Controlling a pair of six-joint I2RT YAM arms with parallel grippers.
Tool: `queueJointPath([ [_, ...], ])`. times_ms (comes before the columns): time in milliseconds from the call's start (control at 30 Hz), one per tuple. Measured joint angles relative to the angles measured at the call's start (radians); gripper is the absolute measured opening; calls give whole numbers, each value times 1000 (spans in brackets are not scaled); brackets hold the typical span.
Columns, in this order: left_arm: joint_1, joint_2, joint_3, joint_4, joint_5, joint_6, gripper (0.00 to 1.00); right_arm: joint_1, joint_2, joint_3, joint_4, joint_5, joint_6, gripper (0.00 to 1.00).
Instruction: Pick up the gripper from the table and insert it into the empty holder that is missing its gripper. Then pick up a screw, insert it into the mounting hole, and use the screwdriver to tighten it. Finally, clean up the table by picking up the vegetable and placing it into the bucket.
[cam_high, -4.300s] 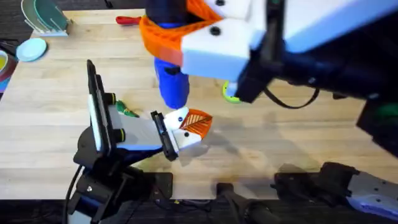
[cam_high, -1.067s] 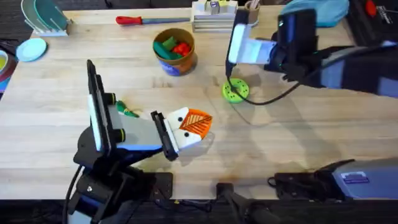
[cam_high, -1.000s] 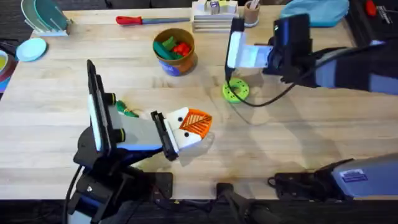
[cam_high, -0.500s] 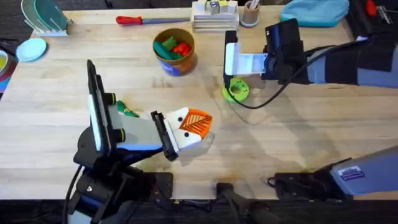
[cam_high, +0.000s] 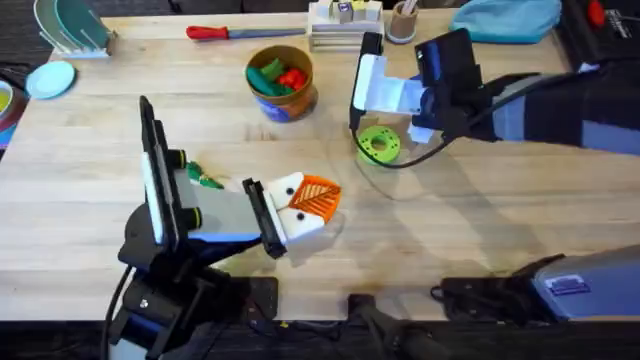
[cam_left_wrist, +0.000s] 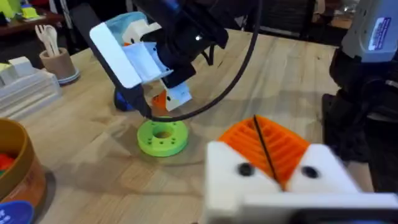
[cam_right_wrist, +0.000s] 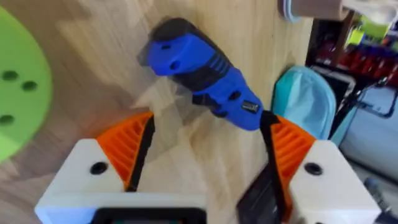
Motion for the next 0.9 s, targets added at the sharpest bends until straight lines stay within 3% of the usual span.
queueJointPath([
  [200, 0, 0, 0, 0, 0, -2, 947, 61, -81, -16, -56, 48, 147, 991],
  [400, 0, 0, 0, 0, 0, -2, 992, 171, -258, -16, -120, 74, 335, 991],
  [667, 0, 0, 0, 10, -35, 8, 992, 320, -413, -16, -247, 41, 751, 991],
  [767, 0, 0, 13, -1, -108, -12, 992, 355, -422, -16, -282, -19, 864, 991],
  [900, 0, 0, 161, -217, -280, -37, 992, 383, -422, -16, -276, -110, 960, 991],
])
